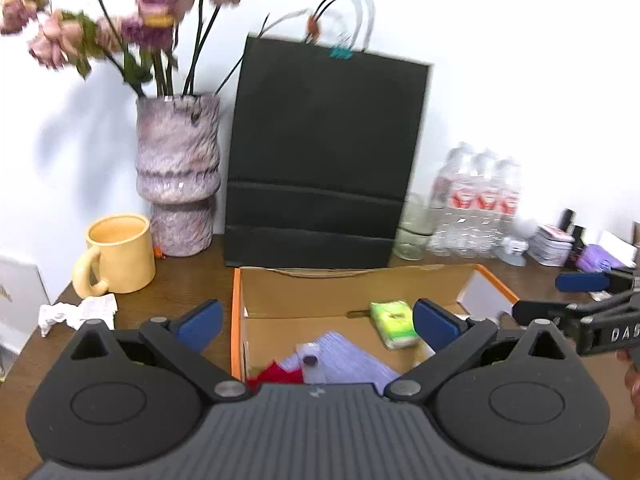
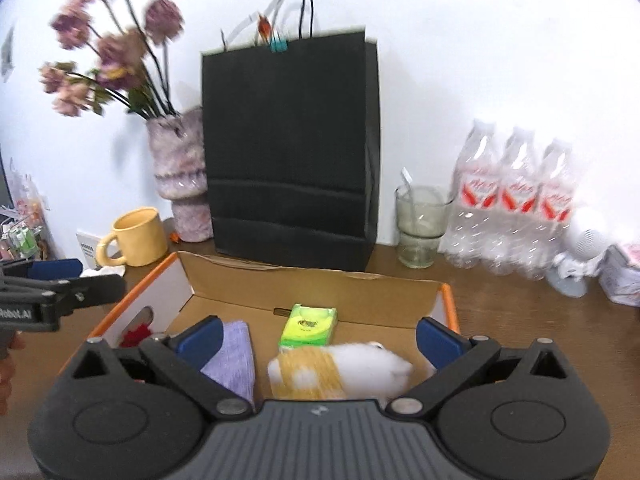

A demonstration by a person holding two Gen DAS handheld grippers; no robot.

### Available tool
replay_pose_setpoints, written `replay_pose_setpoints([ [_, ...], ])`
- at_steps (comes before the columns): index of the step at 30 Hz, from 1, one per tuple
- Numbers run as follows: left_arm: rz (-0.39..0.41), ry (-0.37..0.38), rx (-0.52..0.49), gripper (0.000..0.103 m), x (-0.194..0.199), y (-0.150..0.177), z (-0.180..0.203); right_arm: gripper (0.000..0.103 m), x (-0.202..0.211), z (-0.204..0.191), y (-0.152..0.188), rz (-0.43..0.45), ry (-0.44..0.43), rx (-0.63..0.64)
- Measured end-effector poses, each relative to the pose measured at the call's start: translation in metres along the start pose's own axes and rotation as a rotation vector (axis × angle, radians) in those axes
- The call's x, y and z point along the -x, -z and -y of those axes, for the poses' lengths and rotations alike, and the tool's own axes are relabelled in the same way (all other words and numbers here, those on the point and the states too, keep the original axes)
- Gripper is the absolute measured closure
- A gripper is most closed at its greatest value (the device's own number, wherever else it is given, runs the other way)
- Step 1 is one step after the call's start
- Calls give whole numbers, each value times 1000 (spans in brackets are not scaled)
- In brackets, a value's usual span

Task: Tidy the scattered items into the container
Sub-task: 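Grasp the white plastic tub with the left gripper while the right grasps the white round case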

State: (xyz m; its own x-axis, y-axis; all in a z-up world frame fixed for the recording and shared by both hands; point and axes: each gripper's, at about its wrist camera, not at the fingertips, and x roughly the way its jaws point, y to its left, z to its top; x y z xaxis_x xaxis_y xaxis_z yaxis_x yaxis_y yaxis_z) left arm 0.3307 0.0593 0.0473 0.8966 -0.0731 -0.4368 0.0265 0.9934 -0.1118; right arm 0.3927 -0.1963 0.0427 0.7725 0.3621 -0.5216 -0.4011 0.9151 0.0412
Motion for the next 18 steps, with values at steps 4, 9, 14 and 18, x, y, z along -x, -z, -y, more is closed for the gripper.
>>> replay_pose_setpoints([
  [4,14,13,-41,0,31,28,10,0,40,9,28,21,14,0],
  [9,-33,22,-25,0,45,66,15,0,63,21,80,-34,69,-32],
  [14,-86,32,-4,0,41,96,24,8,58,25,125,-113,98,-46],
  [18,-89,31,-48,0,36,111,39,16,51,22,142,-138,106,-30],
])
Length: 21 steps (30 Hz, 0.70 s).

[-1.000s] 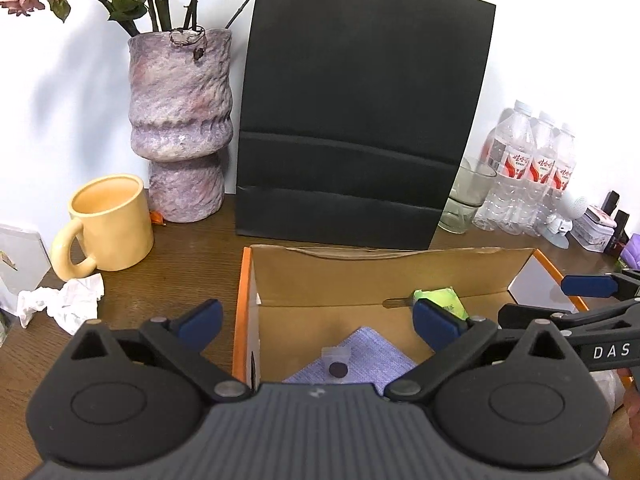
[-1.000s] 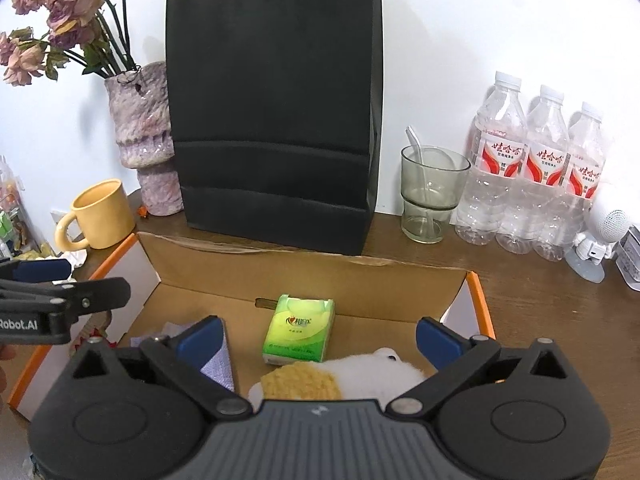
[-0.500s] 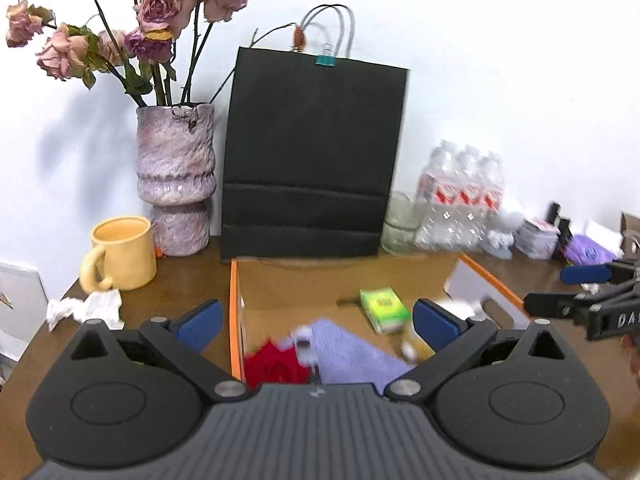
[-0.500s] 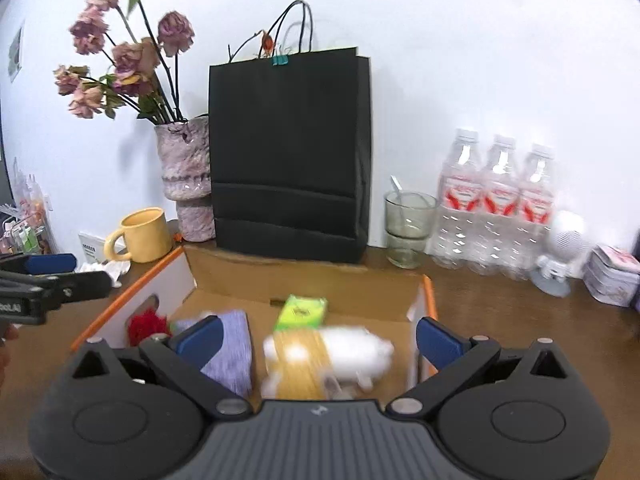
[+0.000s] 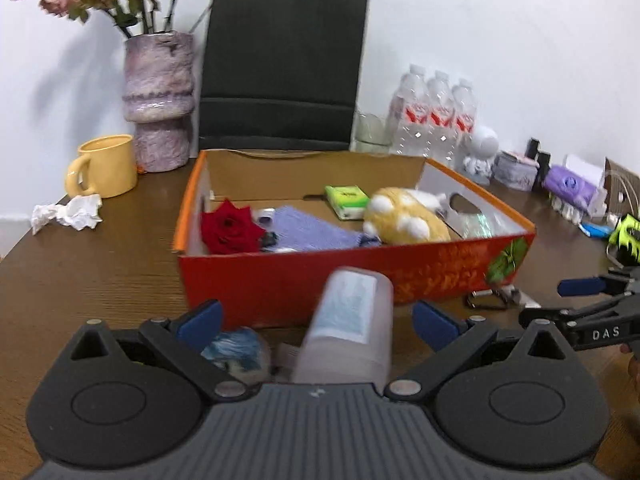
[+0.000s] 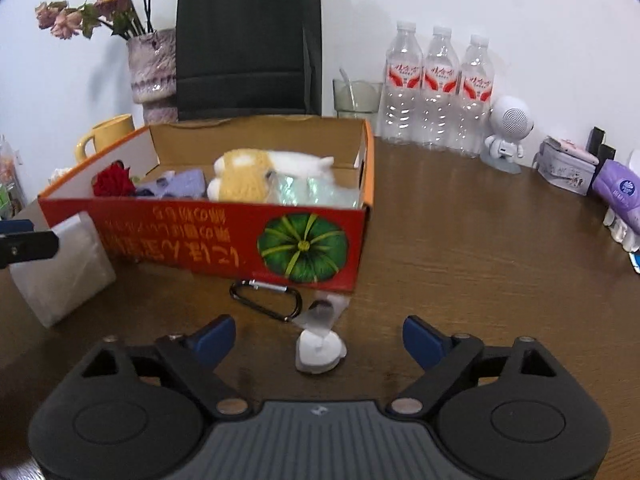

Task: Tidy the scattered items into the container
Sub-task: 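Grasp the white plastic tub with the left gripper while the right grasps the white round case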

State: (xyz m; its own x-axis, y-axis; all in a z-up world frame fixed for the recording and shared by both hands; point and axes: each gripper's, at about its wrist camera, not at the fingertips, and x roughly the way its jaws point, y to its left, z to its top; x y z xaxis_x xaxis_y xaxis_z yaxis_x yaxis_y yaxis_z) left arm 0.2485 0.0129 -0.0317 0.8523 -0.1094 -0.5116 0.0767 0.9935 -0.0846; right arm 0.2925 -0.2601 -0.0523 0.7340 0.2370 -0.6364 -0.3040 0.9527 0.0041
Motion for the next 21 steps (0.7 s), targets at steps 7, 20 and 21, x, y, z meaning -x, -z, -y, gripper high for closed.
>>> replay_pose_setpoints([
  [7,-10,16,-25,29,-11,11,13,42,-6,-2,9,-16,-15,0],
  [20,-11,39,-25,60,-10,16,9,79,9,-6,18,18,-16,-38],
  [21,-7,41,-27,60,-9,16,10,79,10,-6,17,21,-20,-40],
])
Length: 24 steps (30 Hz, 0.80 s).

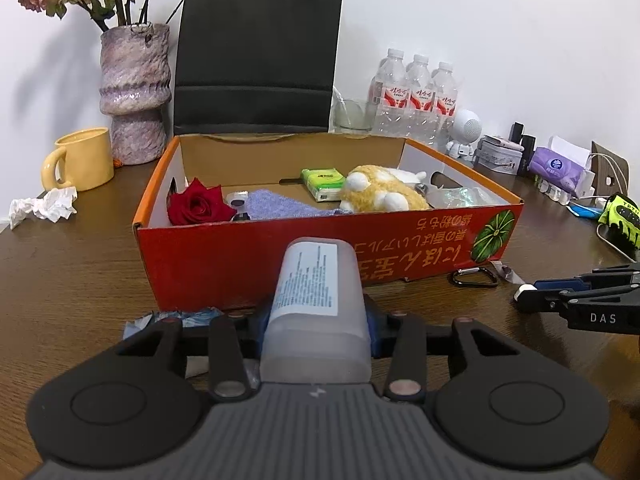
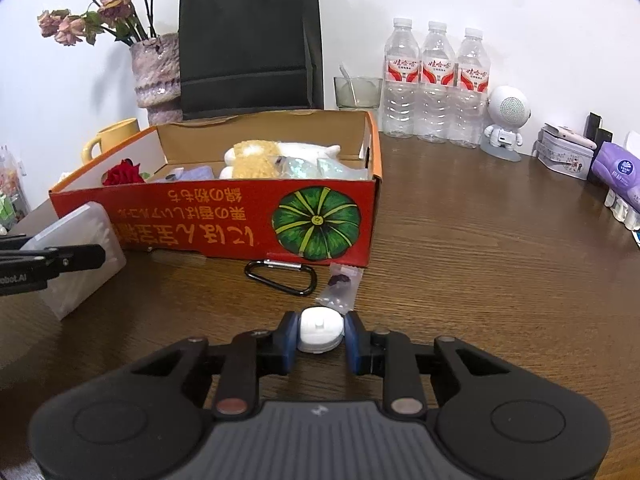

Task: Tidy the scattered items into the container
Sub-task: 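Grasp the white plastic tub with the left gripper while the right grasps the white round case, then lower tub and round case into the box and release both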

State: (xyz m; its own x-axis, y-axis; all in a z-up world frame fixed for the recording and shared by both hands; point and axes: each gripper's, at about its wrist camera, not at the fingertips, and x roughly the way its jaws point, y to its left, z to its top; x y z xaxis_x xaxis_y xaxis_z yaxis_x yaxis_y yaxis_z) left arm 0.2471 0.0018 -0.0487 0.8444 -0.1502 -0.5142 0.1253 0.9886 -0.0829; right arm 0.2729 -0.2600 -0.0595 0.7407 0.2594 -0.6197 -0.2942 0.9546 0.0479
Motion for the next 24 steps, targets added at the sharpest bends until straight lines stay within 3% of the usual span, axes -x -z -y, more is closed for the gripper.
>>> replay_pose_setpoints([
  [9,89,53,31,60,33,-16,0,79,23,-6,-14,84,-55,-29],
  [13,163,63,38,60,42,-51,-6,79,40,-12,-49,178,-123,-17],
  [16,236,42,34,60,37,-82,-12,79,42,-22,-82,251,-128,36],
  [19,284,20,36,60,20,-106,-17,79,26,-35,-114,292,-124,70],
  [24,264,-56,100,60,-31,-132,-33,79,-39,-44,-163,267,-128,11],
])
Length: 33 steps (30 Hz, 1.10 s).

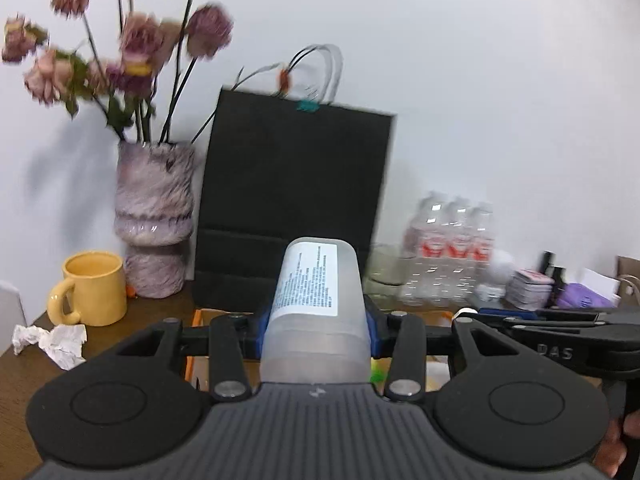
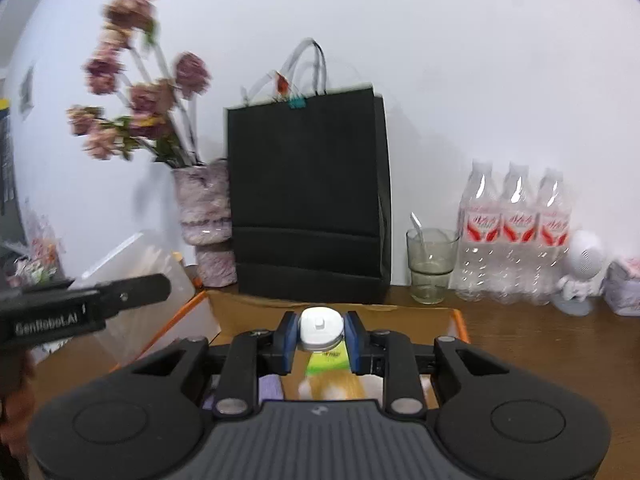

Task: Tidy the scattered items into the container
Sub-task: 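Lower tub and round case into the box and release both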

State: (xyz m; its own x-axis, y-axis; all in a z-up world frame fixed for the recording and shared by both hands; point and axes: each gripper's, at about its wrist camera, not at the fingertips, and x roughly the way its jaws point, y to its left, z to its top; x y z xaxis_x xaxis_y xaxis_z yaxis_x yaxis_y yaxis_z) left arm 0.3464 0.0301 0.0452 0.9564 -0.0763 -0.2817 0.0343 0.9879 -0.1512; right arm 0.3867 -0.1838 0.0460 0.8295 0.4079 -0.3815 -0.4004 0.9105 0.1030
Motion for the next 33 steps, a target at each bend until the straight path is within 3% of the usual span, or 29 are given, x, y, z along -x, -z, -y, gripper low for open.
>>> replay_pose_setpoints([
  [3,-62,-16,25,60,-33,-2,-11,79,-40,0,-6,-34,19,-36],
  [9,-231,-38,93,60,-77,16,-36,79,-106,-1,2,-197,28,-66],
  [18,-256,-45,79,60,-79,24,-36,79,-114,-4,13,-227,40,-43],
  [20,-255,-45,69,53,-79,23,-35,76,-113,-2,12,-226,41,-47],
  [21,-256,-52,70,36,-79,22,-34,76,-112,-1,11,-222,46,-58],
  [22,-247,-54,75,20,-76,20,-34,66,-110,0,10,-215,52,-68],
  [23,-228,-44,75,16,-73,18,-34,38,-108,3,9,-212,53,-77],
  [25,-204,-39,78,0,-67,13,-33,6,-106,6,6,-212,57,-83],
  [33,-197,-75,77,0,-61,7,-33,3,-96,11,0,-206,86,-73],
])
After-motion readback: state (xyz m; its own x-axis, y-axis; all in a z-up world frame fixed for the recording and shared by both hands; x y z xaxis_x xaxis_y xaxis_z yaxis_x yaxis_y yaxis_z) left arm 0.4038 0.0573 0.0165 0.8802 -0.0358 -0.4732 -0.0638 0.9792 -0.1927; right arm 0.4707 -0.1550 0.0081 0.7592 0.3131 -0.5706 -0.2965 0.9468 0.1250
